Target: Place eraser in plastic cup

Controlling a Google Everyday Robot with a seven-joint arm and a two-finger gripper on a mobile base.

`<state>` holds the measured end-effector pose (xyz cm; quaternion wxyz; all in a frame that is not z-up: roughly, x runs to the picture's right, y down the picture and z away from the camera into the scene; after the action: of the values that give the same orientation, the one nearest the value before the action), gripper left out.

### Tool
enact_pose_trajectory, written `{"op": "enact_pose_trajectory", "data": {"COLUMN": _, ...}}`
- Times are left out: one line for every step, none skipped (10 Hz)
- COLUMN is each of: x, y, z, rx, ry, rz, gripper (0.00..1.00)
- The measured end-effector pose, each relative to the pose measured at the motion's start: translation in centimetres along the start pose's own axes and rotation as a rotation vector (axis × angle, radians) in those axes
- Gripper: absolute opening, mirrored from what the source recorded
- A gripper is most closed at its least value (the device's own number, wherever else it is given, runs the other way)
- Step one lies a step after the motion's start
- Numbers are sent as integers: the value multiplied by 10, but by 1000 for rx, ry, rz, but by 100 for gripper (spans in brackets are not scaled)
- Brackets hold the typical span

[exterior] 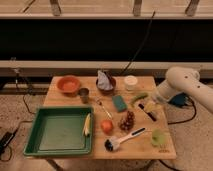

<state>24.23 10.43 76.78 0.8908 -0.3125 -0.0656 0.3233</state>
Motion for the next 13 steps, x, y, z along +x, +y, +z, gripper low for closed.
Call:
{"op": "enact_pose_trajectory", "data": {"x": 4, "y": 2, "z": -5, "rx": 2, "ry": -9, "rz": 0, "gripper": 0}}
{"op": "enact_pose_trajectory", "data": {"x": 8, "y": 3, "z": -9, "rx": 3, "ry": -16, "rz": 0, "gripper": 0}}
{"op": "enact_pose_trajectory", "data": {"x": 11, "y": 6, "z": -13, "rx": 2, "ry": -28, "rz": 1, "gripper": 0}}
{"op": "enact_pose_trajectory", "data": {"x": 16, "y": 8, "z": -18, "rx": 4, "ry": -42, "rz": 5, "gripper": 0}}
{"op": "enact_pose_trajectory", "data": {"x": 20, "y": 10, "z": -22, "rx": 5, "ry": -57, "rz": 9, "gripper": 0}}
{"op": "enact_pose_trajectory", "data": {"x": 23, "y": 13, "z": -26, "rx": 8, "ry": -71, "rz": 12, "gripper": 0}}
{"op": "enact_pose_trajectory", "data": {"x": 26, "y": 18, "z": -31, "rx": 13, "ry": -95, "rz": 12, "gripper": 0}}
{"op": "enact_pose_trajectory", "data": {"x": 30, "y": 24, "z": -36, "rx": 20, "ry": -126, "rz": 12, "gripper": 0}}
{"op": "enact_pose_trajectory", "data": {"x": 35, "y": 30, "z": -40, "rx": 28, "ry": -157, "rz": 13, "gripper": 0}}
{"op": "enact_pose_trajectory", "data": {"x": 37, "y": 36, "z": -44, "rx": 35, "ry": -189, "rz": 6, "gripper": 0}}
{"op": "enact_pose_trajectory", "data": {"x": 38, "y": 43, "z": -45, "rx": 39, "ry": -217, "rz": -1, "gripper": 0}}
{"op": "enact_pose_trajectory", "data": {"x": 41, "y": 47, "z": -45, "rx": 42, "ry": -233, "rz": -5, "gripper": 0}}
{"op": "enact_pose_trajectory", "data": {"x": 44, "y": 53, "z": -45, "rx": 42, "ry": -259, "rz": -12, "gripper": 0}}
